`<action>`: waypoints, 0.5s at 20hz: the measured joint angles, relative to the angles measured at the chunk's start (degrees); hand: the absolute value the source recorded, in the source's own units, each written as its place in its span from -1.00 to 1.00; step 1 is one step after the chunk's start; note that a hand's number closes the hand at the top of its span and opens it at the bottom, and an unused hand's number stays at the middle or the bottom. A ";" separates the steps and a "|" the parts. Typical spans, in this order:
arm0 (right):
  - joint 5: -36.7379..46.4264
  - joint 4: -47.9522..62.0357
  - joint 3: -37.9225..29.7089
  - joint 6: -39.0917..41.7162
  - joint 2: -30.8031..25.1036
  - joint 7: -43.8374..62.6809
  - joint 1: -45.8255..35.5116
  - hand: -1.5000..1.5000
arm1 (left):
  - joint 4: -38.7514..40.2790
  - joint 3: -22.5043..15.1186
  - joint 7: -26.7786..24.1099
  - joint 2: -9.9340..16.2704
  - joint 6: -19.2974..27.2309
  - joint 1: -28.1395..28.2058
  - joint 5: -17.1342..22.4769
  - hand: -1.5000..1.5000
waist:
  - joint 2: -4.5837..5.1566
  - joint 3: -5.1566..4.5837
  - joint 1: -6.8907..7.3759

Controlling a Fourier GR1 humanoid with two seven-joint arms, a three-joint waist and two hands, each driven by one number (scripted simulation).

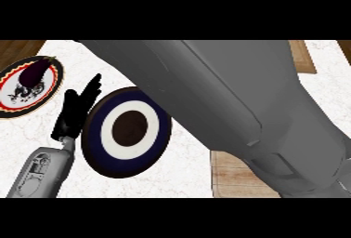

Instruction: Pick the cupcake from the cutting board and place it in the basket

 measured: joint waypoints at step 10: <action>4.42 19.81 -0.41 8.77 -5.89 -0.98 -9.65 1.00 | -0.84 1.07 -0.36 0.34 0.56 1.50 -0.04 0.00 | 0.08 0.02 -1.63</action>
